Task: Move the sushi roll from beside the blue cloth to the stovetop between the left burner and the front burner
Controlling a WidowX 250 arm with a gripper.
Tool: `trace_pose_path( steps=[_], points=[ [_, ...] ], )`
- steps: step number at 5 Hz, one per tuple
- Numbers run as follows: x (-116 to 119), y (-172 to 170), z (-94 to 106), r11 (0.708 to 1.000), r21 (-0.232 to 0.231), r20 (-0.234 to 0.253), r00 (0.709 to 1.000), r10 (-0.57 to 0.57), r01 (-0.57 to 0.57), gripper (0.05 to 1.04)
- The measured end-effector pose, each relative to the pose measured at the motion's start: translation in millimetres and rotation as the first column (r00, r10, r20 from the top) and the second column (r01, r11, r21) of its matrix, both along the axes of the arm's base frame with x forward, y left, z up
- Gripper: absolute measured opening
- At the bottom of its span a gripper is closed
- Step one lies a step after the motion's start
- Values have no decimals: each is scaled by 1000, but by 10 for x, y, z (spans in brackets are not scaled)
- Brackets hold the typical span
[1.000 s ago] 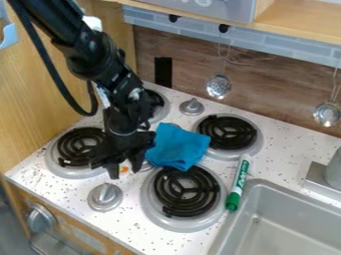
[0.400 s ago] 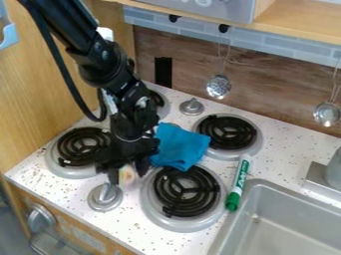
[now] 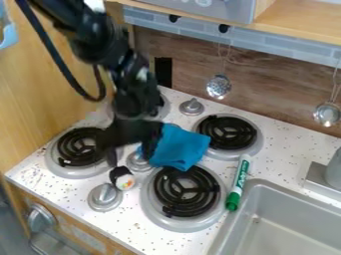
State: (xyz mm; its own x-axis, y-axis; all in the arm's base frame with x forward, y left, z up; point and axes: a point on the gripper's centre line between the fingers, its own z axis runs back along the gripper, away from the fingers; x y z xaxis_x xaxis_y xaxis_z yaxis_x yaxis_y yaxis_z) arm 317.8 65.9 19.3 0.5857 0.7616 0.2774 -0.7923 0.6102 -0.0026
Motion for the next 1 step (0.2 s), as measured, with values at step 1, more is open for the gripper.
trace_pose_path(
  steps=[1],
  points=[
    [-15, 6, 381, 999, 8, 7, 999, -39, 39, 1005]
  ],
)
